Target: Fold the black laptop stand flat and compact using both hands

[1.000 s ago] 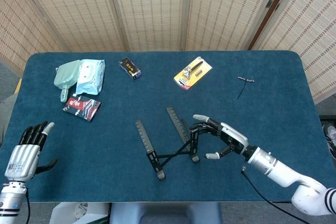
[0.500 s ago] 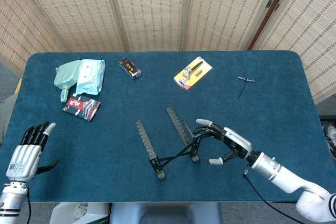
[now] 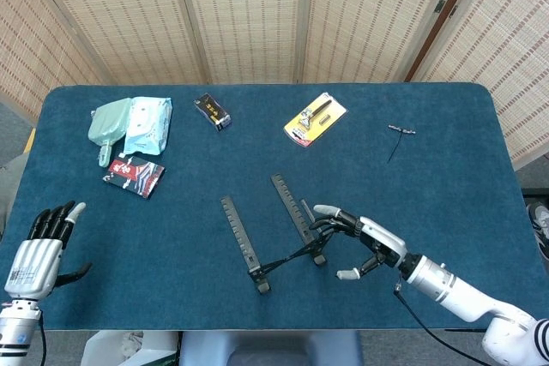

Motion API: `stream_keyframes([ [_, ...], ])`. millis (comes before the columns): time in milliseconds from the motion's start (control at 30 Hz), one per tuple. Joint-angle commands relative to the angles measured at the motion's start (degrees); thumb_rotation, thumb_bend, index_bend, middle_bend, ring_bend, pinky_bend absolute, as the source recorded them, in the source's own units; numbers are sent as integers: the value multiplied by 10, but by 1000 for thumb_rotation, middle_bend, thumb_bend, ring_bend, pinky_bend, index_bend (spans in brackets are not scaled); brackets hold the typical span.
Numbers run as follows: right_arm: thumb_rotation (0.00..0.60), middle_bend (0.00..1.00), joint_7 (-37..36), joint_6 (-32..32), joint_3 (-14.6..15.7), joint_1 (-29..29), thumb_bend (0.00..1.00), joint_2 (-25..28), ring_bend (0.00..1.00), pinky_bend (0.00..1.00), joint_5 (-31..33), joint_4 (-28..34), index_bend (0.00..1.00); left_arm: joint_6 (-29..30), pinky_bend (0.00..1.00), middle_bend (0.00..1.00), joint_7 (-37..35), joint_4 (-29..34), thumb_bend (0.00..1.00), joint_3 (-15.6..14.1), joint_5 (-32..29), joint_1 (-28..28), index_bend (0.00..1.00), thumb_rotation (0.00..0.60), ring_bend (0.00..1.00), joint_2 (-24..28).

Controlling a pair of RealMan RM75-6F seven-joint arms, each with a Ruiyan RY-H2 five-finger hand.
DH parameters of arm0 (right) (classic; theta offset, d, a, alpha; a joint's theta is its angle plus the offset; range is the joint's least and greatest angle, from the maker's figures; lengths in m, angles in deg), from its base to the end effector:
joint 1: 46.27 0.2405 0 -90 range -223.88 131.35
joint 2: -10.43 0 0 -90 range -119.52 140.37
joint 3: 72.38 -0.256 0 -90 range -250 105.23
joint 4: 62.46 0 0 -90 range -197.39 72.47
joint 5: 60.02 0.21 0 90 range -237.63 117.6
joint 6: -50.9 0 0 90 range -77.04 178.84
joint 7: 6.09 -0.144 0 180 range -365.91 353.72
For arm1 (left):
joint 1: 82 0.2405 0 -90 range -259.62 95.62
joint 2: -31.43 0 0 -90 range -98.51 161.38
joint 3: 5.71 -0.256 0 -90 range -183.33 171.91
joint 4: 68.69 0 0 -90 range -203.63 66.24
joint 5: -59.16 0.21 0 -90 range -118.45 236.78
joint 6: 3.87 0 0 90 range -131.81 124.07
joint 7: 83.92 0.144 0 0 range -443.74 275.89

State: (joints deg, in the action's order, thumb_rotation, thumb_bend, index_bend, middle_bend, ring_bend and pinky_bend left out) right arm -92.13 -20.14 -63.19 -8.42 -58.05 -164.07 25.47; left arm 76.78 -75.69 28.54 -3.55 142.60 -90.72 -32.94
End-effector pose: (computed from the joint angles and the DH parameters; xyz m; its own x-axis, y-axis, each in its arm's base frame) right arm -0.1957 -0.2651 0.0693 -0.5186 -0.7532 0.4046 -0.6585 0.0501 -0.7509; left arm -0.2911 0.1963 0.1398 0.4444 0.0723 0.8929 0.8958 -0.0458 -0.4421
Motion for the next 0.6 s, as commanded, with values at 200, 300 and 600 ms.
stream_keyframes([
  [200, 600, 257, 16, 10, -7, 3, 23, -9, 137, 219, 19, -8, 116, -5, 0, 52, 3, 0, 174, 0, 1, -4, 0, 600, 56, -2],
  [300, 600, 257, 12, 24, -13, 11, 22, -22, 137, 219, 30, -20, 116, -6, 0, 52, 5, 2, 174, 0, 0, -5, 0, 600, 57, -2],
  [600, 600, 257, -28, 55, -11, 30, 19, -61, 137, 220, 33, -61, 116, -5, 0, 52, 7, 4, 173, -1, -2, -3, 0, 600, 57, 0],
])
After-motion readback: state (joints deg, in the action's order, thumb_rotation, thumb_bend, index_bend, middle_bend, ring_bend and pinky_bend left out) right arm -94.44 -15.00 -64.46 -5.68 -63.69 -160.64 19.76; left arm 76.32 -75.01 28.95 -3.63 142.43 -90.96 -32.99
